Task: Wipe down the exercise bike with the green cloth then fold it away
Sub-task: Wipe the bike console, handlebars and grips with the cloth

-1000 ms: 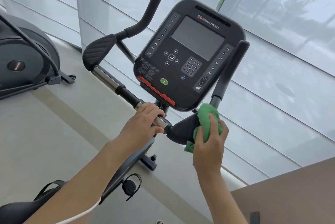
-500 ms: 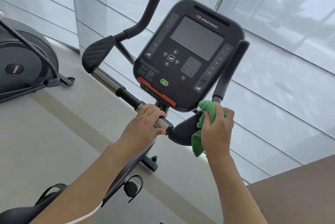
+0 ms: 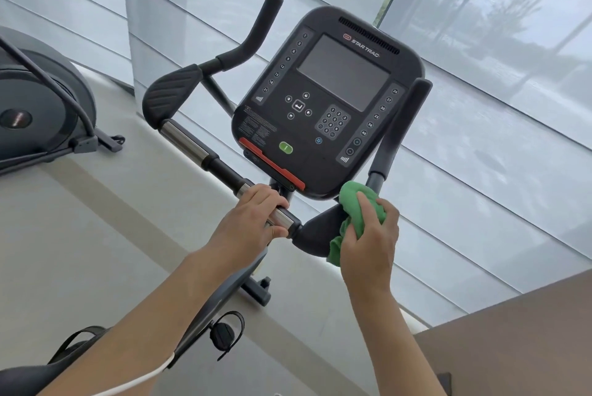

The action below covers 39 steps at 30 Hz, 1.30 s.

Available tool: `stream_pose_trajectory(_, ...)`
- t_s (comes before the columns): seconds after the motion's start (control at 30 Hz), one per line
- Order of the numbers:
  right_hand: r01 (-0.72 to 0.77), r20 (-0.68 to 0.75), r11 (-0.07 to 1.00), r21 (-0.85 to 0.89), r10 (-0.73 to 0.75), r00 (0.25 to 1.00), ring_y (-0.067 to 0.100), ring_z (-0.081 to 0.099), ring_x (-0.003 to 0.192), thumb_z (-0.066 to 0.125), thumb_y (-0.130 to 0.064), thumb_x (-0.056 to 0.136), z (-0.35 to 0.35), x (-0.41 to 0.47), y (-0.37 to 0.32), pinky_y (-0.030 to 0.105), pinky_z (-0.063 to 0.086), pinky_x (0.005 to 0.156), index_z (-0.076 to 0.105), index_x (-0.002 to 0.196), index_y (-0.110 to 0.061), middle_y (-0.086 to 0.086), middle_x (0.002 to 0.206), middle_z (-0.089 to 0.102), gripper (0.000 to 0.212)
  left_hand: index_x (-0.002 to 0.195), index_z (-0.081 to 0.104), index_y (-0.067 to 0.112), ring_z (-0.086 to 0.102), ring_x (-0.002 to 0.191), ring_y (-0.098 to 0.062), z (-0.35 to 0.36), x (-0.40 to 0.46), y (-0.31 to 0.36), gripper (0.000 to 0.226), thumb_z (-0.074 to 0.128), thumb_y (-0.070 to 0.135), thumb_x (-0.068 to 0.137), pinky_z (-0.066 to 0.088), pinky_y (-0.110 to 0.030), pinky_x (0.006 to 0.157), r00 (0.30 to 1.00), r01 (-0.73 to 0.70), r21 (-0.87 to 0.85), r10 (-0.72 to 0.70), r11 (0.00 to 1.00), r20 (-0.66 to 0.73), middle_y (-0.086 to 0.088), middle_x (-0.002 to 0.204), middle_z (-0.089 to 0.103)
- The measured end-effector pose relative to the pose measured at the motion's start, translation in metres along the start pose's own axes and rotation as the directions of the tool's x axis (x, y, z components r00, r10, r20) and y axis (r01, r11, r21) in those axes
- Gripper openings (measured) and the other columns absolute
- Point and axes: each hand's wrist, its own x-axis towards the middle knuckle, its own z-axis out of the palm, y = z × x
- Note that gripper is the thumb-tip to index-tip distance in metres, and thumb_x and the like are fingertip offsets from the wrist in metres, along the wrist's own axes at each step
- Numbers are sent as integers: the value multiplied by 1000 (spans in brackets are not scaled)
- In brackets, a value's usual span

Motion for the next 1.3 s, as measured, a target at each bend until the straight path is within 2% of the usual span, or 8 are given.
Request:
stream_pose_trajectory(0.2, 129, 52, 990, -59, -126, 991, 27, 39, 130, 75, 12, 80, -4, -61, -1, 40, 38, 111, 61, 145, -22, 1, 147, 39, 74, 132, 55, 30, 29, 145, -9, 2, 0, -5, 46, 76, 32, 92, 43, -35, 112, 1000, -15, -18, 15, 1000, -6, 13, 142, 47)
stream_pose_trajectory(0.4, 294, 176, 955, 43, -297, 939, 18, 41, 133, 75, 10, 80, -30, -50, -27, 28, 39, 113, 65, 140, -22, -5, 146, 42, 68, 131, 57, 30, 30, 143, -7, 1, 2, -6, 45, 77, 33, 90, 43, -34, 110, 1000, -26, -37, 25, 999, -10, 15, 140, 49)
stream_pose_trajectory(0.5, 356, 127, 933, -51, -347, 929, 28, 43, 135, 69, -3, 84, -19, 1, -41, 39, 39, 113, 66, 138, -18, 2, 145, 47, 56, 130, 58, 30, 30, 142, -8, -1, 2, -6, 46, 78, 33, 89, 45, -36, 108, 1000, -15, -45, 15, 999, -5, 16, 139, 50)
stream_pose_trajectory(0.63, 421, 293, 866, -270, -342, 893, 26, 55, 121, 57, -32, 83, 24, 14, -48, 47, 40, 101, 69, 126, -30, -5, 131, 63, 46, 132, 58, 27, 29, 143, -7, -2, 1, -4, 48, 78, 32, 89, 47, -36, 105, 1000, 12, -55, -13, 998, -1, 17, 140, 50)
stream_pose_trajectory(0.73, 405, 241, 862, -304, -341, 908, 23, 58, 111, 59, -35, 83, 31, 3, -45, 45, 39, 96, 70, 121, -30, -7, 122, 66, 41, 132, 58, 26, 31, 143, -7, -2, 1, -4, 48, 78, 34, 89, 50, -39, 106, 1000, 9, -51, -9, 999, -8, 16, 139, 51)
stream_pose_trajectory(0.87, 441, 253, 848, -292, -376, 891, 26, 53, 121, 55, -40, 89, 22, -12, -36, 45, 42, 94, 64, 135, -27, -3, 135, 62, 49, 132, 60, 24, 33, 143, -7, -1, 1, -5, 49, 79, 34, 88, 48, -39, 109, 1000, 5, -48, -6, 999, -25, 15, 139, 54)
stream_pose_trajectory(1.1, 624, 145, 775, -103, -609, 780, 31, 55, 119, 65, -12, 87, 0, -35, 16, 45, 44, 96, 71, 132, -23, 3, 136, 61, 47, 128, 65, 32, 41, 137, -5, -9, 3, -2, 49, 84, 33, 83, 48, -37, 107, 1000, 4, -15, -4, 1000, -7, 20, 132, 58)
stream_pose_trajectory(1.3, 804, 110, 591, -57, -797, 594, 31, 61, 118, 71, -12, 97, -12, -14, 63, 46, 48, 95, 74, 130, -24, 6, 134, 65, 35, 110, 71, 34, 64, 103, -13, -20, 23, 33, 29, 82, 35, 83, 53, -44, 93, 1000, 23, 198, -19, 980, -23, 16, 106, 70)
